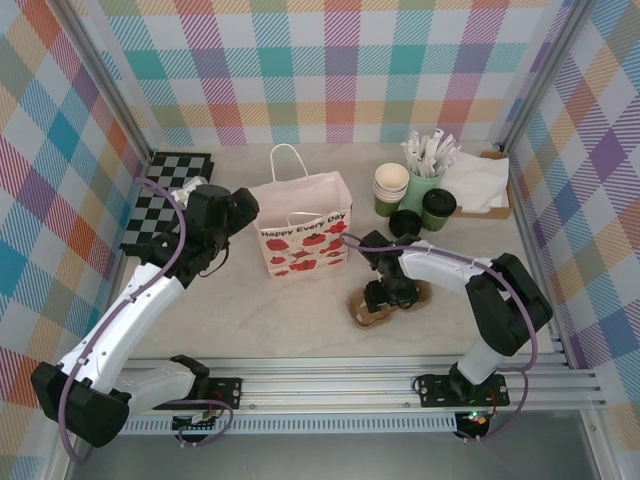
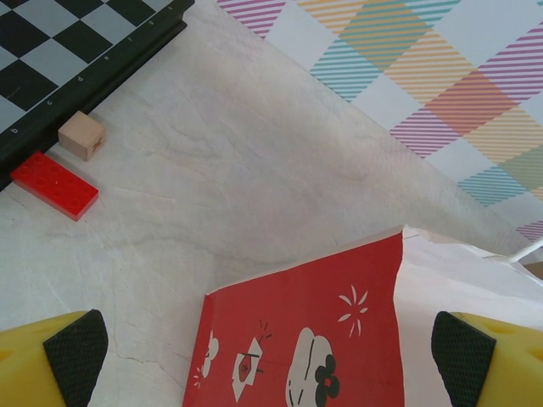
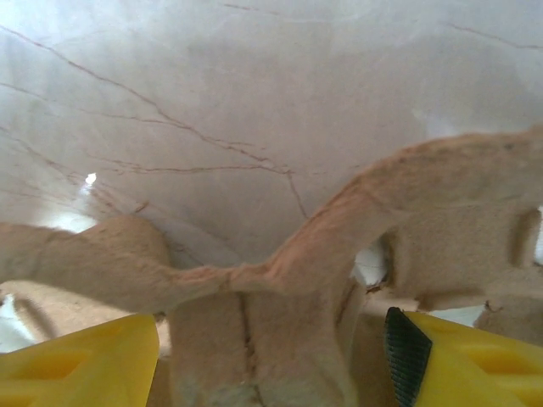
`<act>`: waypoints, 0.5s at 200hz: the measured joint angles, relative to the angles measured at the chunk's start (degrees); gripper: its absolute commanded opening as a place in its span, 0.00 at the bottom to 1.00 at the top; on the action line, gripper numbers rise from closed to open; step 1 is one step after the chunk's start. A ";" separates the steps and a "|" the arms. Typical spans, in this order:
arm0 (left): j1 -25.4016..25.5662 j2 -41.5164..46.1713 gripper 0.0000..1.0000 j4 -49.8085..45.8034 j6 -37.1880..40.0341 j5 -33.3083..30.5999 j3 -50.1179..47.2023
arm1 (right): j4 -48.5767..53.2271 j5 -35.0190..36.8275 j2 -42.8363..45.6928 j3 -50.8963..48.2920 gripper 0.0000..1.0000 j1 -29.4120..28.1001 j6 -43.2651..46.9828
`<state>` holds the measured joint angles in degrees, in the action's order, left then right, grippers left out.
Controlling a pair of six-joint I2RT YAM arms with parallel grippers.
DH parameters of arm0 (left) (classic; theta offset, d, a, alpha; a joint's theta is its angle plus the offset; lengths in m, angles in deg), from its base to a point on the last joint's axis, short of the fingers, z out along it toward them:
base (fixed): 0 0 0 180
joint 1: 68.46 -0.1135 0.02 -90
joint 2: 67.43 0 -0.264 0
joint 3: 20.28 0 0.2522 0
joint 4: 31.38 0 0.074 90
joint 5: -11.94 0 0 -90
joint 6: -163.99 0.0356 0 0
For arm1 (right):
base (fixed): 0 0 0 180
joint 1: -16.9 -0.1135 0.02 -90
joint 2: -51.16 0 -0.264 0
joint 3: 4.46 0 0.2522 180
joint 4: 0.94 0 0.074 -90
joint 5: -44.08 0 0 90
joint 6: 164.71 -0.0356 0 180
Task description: Pack the takeout coffee
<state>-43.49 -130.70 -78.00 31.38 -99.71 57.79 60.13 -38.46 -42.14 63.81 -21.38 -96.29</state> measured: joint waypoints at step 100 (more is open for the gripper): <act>0.00 0.00 1.00 -0.20 0.00 -0.79 0.00 | -0.92 1.42 -3.17 0.85 0.49 -0.63 1.75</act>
<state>-43.49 -130.70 -78.20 31.38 -100.50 57.79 59.22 -37.04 -45.31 64.66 -22.02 -94.55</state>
